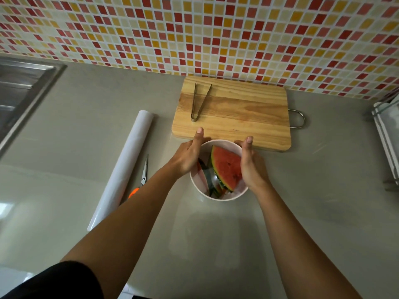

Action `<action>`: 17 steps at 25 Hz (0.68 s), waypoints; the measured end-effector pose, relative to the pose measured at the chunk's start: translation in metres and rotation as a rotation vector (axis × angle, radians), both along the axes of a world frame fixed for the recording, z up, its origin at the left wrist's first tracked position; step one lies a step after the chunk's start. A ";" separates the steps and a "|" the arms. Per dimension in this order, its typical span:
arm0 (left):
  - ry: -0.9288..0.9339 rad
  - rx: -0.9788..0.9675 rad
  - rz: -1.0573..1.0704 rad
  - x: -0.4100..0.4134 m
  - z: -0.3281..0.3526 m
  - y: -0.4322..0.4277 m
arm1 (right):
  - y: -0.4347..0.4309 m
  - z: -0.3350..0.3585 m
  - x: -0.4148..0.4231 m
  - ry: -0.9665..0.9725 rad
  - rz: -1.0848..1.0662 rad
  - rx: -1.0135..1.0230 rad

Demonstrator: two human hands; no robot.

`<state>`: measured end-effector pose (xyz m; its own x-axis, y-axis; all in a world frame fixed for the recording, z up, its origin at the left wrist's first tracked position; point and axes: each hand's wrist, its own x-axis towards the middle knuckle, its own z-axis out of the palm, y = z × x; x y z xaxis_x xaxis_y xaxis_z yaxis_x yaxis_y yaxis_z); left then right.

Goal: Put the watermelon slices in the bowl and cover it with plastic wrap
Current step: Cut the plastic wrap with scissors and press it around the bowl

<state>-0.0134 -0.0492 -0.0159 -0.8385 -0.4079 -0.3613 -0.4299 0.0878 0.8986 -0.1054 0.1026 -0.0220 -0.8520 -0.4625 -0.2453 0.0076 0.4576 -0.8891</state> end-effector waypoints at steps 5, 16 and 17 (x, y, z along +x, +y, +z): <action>0.153 0.080 0.059 -0.005 -0.001 0.008 | -0.002 -0.003 -0.002 -0.339 0.001 -0.338; 0.216 0.504 0.367 0.027 -0.013 0.008 | 0.017 -0.003 0.010 -0.489 -0.133 -0.466; 0.270 0.547 0.407 0.037 -0.017 0.018 | 0.019 -0.006 0.017 -0.493 -0.176 -0.523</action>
